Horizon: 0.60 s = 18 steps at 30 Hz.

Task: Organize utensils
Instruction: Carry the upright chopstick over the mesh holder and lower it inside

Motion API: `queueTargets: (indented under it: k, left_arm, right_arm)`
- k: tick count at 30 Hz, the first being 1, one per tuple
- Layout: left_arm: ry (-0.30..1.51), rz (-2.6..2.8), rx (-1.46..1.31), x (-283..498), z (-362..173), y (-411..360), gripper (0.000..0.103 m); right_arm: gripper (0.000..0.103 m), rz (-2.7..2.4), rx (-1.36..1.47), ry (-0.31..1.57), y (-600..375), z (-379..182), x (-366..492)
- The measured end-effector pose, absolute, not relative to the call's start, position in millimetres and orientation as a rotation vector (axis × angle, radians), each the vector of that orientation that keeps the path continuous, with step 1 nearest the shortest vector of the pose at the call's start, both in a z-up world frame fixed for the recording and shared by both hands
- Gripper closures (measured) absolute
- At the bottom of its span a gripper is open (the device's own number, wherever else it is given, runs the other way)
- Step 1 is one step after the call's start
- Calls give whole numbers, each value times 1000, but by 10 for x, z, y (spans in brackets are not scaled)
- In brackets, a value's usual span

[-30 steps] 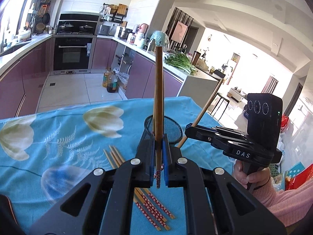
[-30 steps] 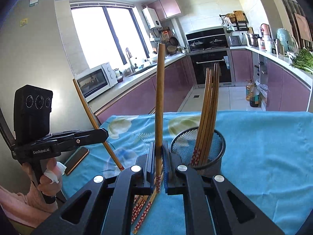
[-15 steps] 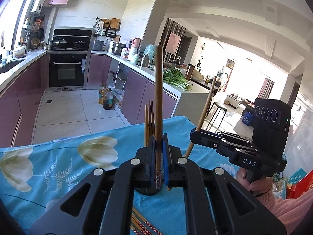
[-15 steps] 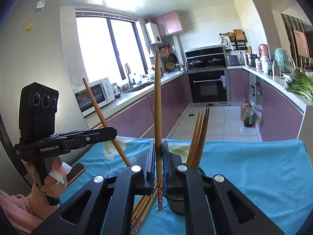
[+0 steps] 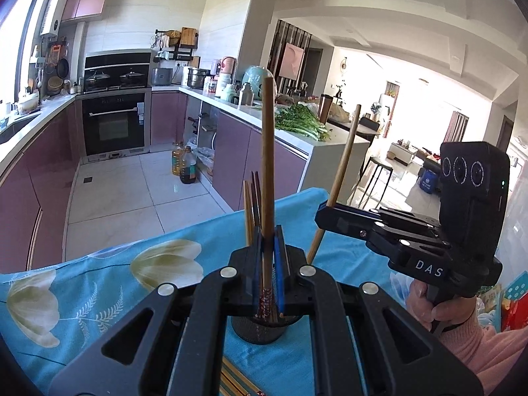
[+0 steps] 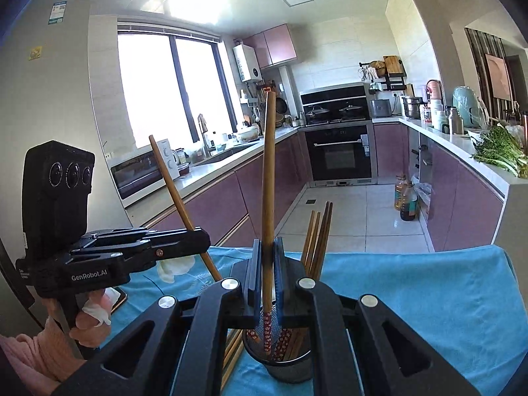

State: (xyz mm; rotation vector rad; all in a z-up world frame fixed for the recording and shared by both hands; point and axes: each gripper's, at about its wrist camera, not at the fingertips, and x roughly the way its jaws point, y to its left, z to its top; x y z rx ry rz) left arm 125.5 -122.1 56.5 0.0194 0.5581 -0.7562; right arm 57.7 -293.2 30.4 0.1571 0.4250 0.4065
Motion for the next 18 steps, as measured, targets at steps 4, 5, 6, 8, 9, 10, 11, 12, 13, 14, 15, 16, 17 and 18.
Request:
queueTargets:
  k: [4, 5, 6, 8, 9, 10, 11, 12, 13, 14, 15, 16, 17, 18]
  left_arm:
    - [592, -745, 68, 1284, 432, -1298, 96]
    - [601, -743, 80, 1272, 399, -1324, 96]
    - [610, -741, 93, 1273, 374, -1337, 96]
    - [629, -743, 113, 1279, 315, -1358, 96]
    - [643, -742, 125, 1285, 280, -1371, 96]
    - [656, -744, 134, 1291, 251, -1380, 96]
    - [672, -744, 142, 1311, 214, -1392, 96]
    - [685, -743, 147, 1335, 190, -1405, 96]
    - [702, -744, 154, 1358, 156, -1419, 96]
    - [714, -740, 153, 1379, 126, -1423, 96]
    - [723, -736, 154, 1402, 104, -1435, 96]
    - [730, -737, 155, 1423, 81, -1447, 96]
    - [738, -736, 155, 1449, 55, -1449, 96]
    - [744, -732, 156, 1473, 34, -1465, 96]
  right_arm:
    - [97, 403, 156, 476, -2914, 186, 675]
    - [97, 402, 157, 495, -2912, 134, 701]
    - [97, 400, 158, 507, -2912, 111, 726]
    - [97, 399, 162, 539, -2909, 34, 763]
    - [97, 400, 164, 553, -2907, 5, 784]
    - [97, 399, 165, 566, -2902, -29, 806]
    - [97, 398, 165, 579, -2895, -52, 825]
    - [97, 397, 167, 594, -2890, -83, 846]
    - [97, 396, 166, 605, -2882, -113, 867]
    - [97, 394, 164, 613, -2875, -127, 880]
    - [97, 391, 164, 621, -2873, -138, 898]
    - [96, 386, 164, 627, -2869, -147, 915]
    - [96, 383, 166, 631, -2871, -157, 936]
    - [96, 380, 169, 635, -2873, -167, 954]
